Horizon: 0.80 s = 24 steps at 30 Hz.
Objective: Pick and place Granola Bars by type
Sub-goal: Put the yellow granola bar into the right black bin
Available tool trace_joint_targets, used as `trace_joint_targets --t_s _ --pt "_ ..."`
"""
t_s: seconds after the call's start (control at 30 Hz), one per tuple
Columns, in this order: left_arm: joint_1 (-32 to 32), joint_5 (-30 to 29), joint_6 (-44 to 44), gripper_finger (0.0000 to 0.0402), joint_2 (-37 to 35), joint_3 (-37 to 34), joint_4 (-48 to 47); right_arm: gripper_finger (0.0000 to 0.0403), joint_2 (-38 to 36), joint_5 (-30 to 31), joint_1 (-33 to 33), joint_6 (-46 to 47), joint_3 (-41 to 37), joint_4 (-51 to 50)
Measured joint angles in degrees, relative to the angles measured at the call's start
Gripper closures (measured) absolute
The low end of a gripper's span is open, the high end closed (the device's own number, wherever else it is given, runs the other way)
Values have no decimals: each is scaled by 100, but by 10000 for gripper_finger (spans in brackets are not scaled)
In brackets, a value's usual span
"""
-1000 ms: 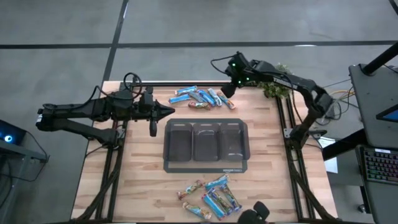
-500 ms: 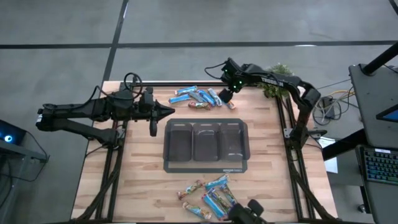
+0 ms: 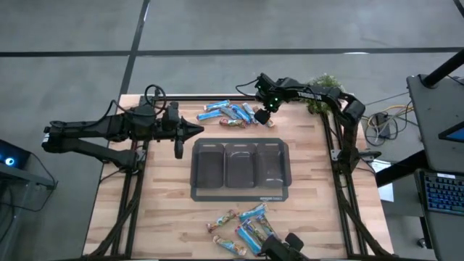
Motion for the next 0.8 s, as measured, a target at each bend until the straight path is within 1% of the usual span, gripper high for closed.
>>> trace_joint_targets --t_s 0.3,0.8 --pt "2 -2 -32 402 0 0 -12 171 318 -1 4 -37 -2 -74" --pt "2 -2 -45 402 0 -2 5 172 446 7 15 -208 -4 -86"
